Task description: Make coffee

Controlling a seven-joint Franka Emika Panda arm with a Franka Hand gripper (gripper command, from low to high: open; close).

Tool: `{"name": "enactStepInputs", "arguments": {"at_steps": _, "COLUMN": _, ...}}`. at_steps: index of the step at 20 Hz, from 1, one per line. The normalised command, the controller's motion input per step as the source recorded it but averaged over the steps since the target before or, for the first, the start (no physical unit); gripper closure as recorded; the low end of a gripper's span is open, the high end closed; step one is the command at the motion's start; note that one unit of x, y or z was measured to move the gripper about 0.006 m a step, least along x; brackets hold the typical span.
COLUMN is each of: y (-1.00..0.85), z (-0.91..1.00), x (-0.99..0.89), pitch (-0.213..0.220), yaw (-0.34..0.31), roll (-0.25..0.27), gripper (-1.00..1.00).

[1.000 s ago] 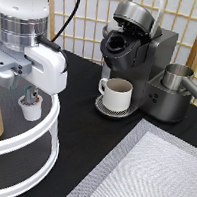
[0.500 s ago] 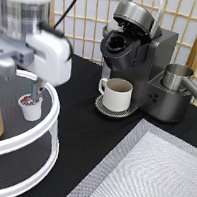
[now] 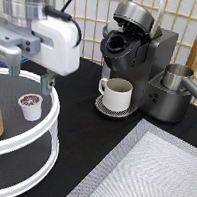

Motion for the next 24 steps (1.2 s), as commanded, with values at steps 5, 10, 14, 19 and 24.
{"name": "enactStepInputs", "arguments": {"at_steps": 5, "y": 0.00, "z": -0.64, "x": -0.33, "pitch": 0.038, "yaw": 0.048, "roll": 0.054, "gripper": -1.00}}
{"name": "enactStepInputs", "arguments": {"at_steps": 10, "y": 0.00, "z": -0.34, "x": -0.57, "pitch": 0.002, "yaw": 0.036, "roll": 0.047, "gripper": -1.00}}
{"name": "enactStepInputs", "arguments": {"at_steps": 14, "y": 0.05, "z": 0.01, "x": -0.49, "pitch": 0.000, "yaw": 0.012, "roll": 0.006, "gripper": 1.00}}
{"name": "enactStepInputs", "arguments": {"at_steps": 19, "y": 0.00, "z": 0.08, "x": -0.24, "pitch": -0.046, "yaw": 0.001, "roll": 0.000, "gripper": 1.00}}
{"name": "enactStepInputs", "arguments": {"at_steps": 24, "y": 0.00, "z": 0.24, "x": -0.13, "pitch": -0.103, "yaw": 0.000, "roll": 0.000, "gripper": 1.00}}
